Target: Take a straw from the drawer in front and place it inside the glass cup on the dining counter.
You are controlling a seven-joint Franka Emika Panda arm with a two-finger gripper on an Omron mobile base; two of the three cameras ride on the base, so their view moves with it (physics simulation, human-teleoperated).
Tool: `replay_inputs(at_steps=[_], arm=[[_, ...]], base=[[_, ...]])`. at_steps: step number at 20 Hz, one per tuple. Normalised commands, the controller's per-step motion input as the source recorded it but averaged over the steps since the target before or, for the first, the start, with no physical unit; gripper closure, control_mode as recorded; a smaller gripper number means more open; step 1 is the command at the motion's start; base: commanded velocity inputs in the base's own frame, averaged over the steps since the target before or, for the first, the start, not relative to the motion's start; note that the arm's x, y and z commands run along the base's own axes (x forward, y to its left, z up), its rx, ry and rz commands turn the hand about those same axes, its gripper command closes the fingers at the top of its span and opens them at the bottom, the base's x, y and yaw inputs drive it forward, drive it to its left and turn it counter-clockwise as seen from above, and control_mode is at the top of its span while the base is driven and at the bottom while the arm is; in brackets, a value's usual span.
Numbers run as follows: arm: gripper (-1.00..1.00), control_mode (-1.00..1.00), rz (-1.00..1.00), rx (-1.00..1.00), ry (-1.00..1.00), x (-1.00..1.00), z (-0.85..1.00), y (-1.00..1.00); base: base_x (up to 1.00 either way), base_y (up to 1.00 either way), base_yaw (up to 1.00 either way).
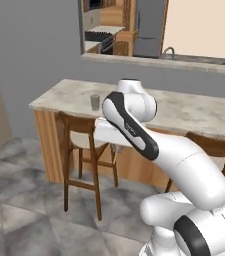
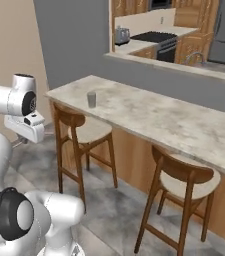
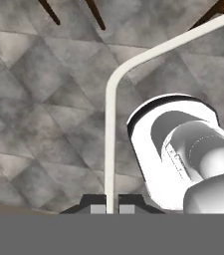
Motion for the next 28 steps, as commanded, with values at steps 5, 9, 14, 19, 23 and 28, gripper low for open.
replay_inputs(at_steps=[5,9,14,19,23,28], arm=[[1.00,1.00,0.00,0.00,0.00,0.00,0.00,0.00],[1.00,1.00,0.00,0.00,0.00,0.00,0.00,0.00],[1.00,1.00,0.00,0.00,0.00,0.00,0.00,0.00],[1.00,1.00,0.00,0.00,0.00,0.00,0.00,0.00],[1.00,1.00,0.00,0.00,0.00,0.00,0.00,0.00],[1.00,1.00,0.00,0.00,0.00,0.00,0.00,0.00]], base=[[0.32,0.68,-0.18],[0.39,0.58,-0.18],[0.43,0.44,-0.25],[0.49,0.31,-0.33],[0.54,0.33,-0.35],[0.52,0.44,-0.30]])
